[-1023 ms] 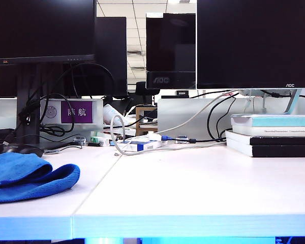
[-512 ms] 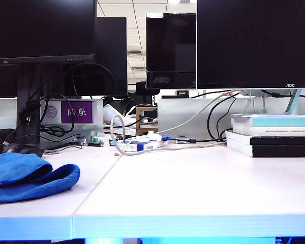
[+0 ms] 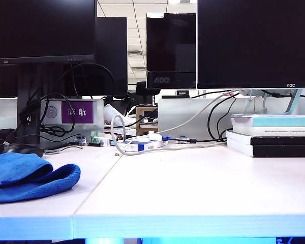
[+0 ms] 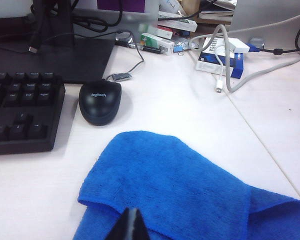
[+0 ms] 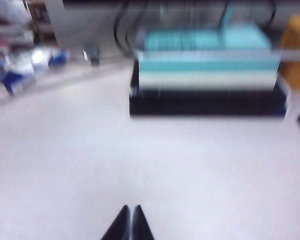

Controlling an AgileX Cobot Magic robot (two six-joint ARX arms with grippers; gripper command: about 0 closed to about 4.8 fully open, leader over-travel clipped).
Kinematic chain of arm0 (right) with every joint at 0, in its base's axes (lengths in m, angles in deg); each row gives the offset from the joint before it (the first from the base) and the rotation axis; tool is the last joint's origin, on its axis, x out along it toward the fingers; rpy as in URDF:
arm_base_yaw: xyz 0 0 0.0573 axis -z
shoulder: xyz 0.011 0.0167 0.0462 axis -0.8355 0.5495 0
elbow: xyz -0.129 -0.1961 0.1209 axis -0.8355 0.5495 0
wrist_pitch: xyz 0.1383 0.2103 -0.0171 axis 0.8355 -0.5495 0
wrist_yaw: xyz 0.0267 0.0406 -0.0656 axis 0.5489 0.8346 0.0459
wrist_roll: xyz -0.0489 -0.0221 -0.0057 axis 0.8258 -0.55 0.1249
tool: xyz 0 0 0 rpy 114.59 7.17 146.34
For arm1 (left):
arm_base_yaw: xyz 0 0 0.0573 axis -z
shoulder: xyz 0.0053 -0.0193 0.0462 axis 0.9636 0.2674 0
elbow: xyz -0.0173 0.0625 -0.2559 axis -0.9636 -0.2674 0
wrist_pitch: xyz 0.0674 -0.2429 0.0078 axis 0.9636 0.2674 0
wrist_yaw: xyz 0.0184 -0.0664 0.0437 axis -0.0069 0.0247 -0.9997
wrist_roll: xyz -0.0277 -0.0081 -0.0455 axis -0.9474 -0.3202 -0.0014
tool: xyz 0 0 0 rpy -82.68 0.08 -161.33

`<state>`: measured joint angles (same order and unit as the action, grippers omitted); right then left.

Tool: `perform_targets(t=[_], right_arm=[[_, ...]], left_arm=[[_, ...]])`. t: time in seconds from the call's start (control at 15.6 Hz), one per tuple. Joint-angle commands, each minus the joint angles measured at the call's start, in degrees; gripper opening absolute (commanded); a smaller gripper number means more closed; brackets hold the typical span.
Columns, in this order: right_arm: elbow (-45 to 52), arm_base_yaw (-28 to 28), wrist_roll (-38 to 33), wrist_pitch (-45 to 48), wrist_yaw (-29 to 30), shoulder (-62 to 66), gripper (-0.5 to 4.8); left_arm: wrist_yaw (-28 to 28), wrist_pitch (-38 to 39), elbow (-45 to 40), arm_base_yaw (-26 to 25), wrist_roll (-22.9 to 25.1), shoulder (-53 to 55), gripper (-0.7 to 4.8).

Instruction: Wipe the table from right to left using the rag.

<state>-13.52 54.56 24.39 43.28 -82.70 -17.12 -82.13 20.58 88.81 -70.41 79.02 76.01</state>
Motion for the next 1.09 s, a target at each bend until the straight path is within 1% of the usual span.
perform_targets(t=[0.06, 0.26, 0.45, 0.51, 0.58, 0.7, 0.83, 0.96, 1.09], right_arm=[[2.9, -0.1, -0.8, 2.5, 0.0, -0.6, 0.08], [4.5, -0.1, -3.7, 4.1, 0.0, -1.0, 0.08], [6.9, -0.6, -3.7, 5.4, 0.0, -1.1, 0.08], [8.3, -1.3, -3.7, 6.9, 0.0, -1.4, 0.08], [11.2, -3.2, -3.7, 7.8, -0.1, -2.8, 0.08], [13.9, -4.6, -3.7, 8.2, -0.2, -6.0, 0.08], [16.9, -4.8, -3.7, 7.7, -0.6, -10.3, -0.01], [19.4, -4.8, -3.7, 4.4, -0.1, -10.0, -0.01], [19.4, -4.7, -3.7, 4.9, -0.2, -10.0, -0.01]], left_arm=[[0.0, 0.5, -0.4, 0.0, 0.0, 0.0, -0.05], [0.0, 0.4, -0.4, 0.0, 0.0, 0.0, -0.05], [0.0, 0.5, -0.4, 0.0, 0.0, 0.0, -0.05], [0.0, 0.4, -0.4, 0.0, 0.0, 0.0, -0.05], [0.0, 0.4, -0.4, 0.0, 0.0, 0.0, -0.05], [0.0, 0.5, -0.4, 0.0, 0.0, 0.0, -0.05], [0.0, 0.4, -0.4, 0.0, 0.0, 0.0, -0.05], [0.0, 0.4, -0.4, 0.0, 0.0, 0.0, -0.05], [0.0, 0.5, -0.4, 0.0, 0.0, 0.0, -0.05]])
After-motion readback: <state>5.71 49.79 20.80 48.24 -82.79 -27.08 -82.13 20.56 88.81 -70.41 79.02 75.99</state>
